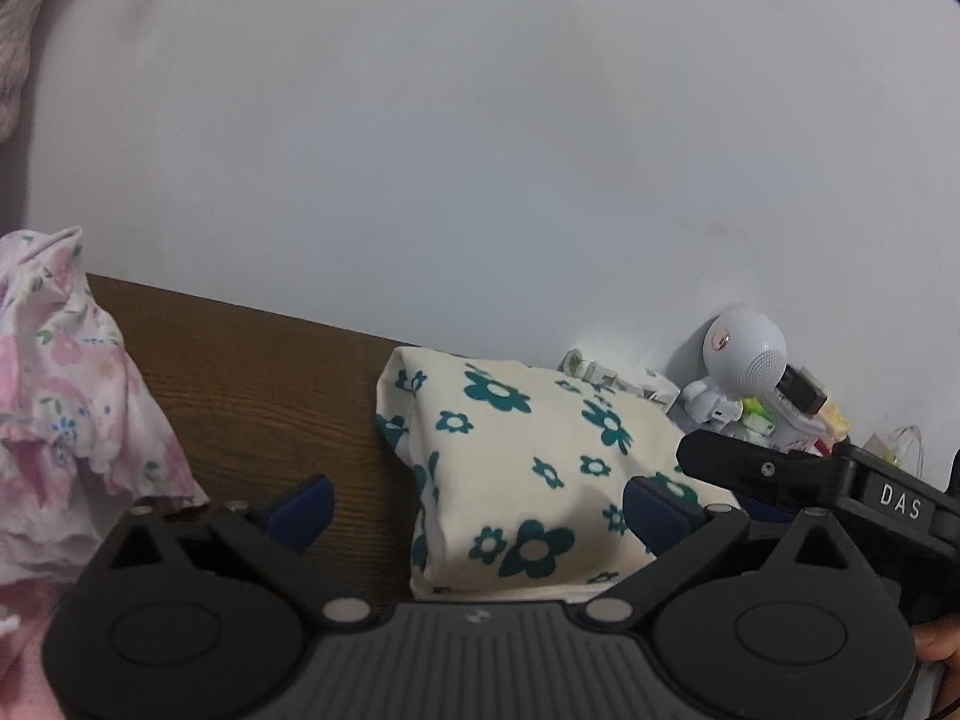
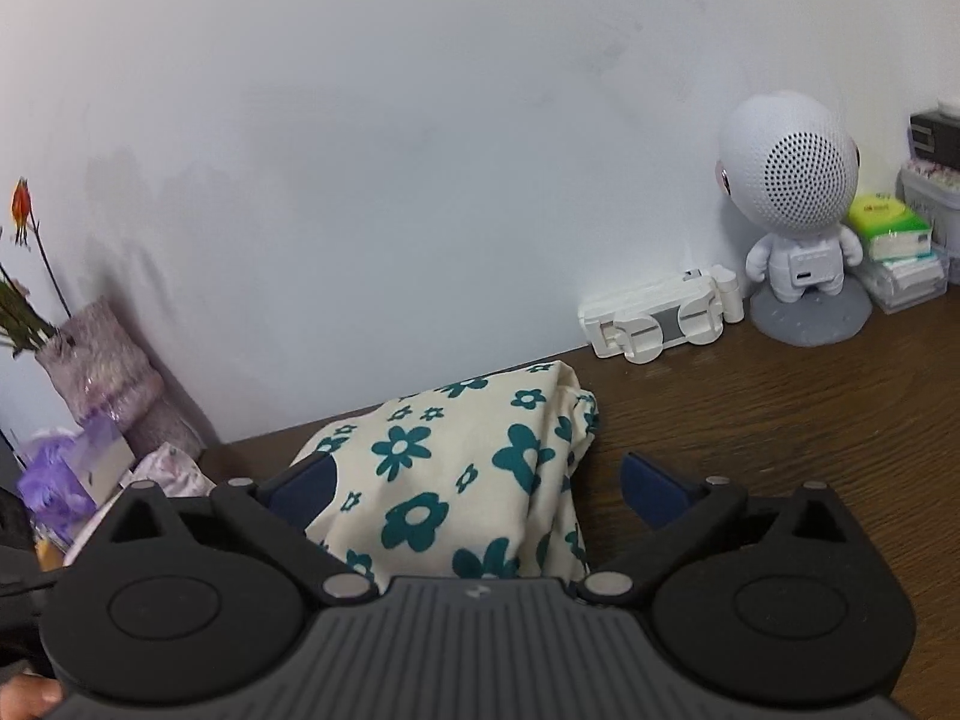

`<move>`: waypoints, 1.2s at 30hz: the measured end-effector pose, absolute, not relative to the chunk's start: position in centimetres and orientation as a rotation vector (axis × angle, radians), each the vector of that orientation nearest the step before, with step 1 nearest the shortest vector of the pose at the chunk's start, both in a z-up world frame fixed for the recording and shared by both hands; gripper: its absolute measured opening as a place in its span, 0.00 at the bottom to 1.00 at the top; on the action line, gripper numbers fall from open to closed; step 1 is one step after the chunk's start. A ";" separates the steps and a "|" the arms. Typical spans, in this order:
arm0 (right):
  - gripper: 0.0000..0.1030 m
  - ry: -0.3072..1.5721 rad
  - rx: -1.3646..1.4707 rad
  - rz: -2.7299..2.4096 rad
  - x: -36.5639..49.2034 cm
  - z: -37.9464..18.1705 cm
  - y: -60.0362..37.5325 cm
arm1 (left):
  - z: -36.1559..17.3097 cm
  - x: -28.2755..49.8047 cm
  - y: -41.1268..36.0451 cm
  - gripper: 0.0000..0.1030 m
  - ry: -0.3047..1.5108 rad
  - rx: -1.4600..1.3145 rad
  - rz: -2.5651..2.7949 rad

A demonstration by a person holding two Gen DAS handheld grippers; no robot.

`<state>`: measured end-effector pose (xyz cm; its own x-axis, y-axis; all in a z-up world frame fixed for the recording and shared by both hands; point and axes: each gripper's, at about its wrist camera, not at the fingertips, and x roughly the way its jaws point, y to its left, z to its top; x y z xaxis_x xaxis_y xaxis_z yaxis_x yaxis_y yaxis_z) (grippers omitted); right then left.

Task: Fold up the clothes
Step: 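Open both grippers and release the teal-flower bundle onto the table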

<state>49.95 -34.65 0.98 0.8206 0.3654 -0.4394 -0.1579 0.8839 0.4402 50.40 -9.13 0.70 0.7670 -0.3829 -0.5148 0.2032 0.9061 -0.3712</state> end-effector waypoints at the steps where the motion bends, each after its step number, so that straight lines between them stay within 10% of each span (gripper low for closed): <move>1: 1.00 0.541 0.392 0.286 49.9 1.0 -34.5 | 0.7 50.2 -9.1 1.00 0.618 -0.296 -0.321; 36: 1.00 0.537 0.235 0.220 41.1 1.1 -31.2 | 0.5 39.3 -5.1 1.00 0.637 -0.183 -0.295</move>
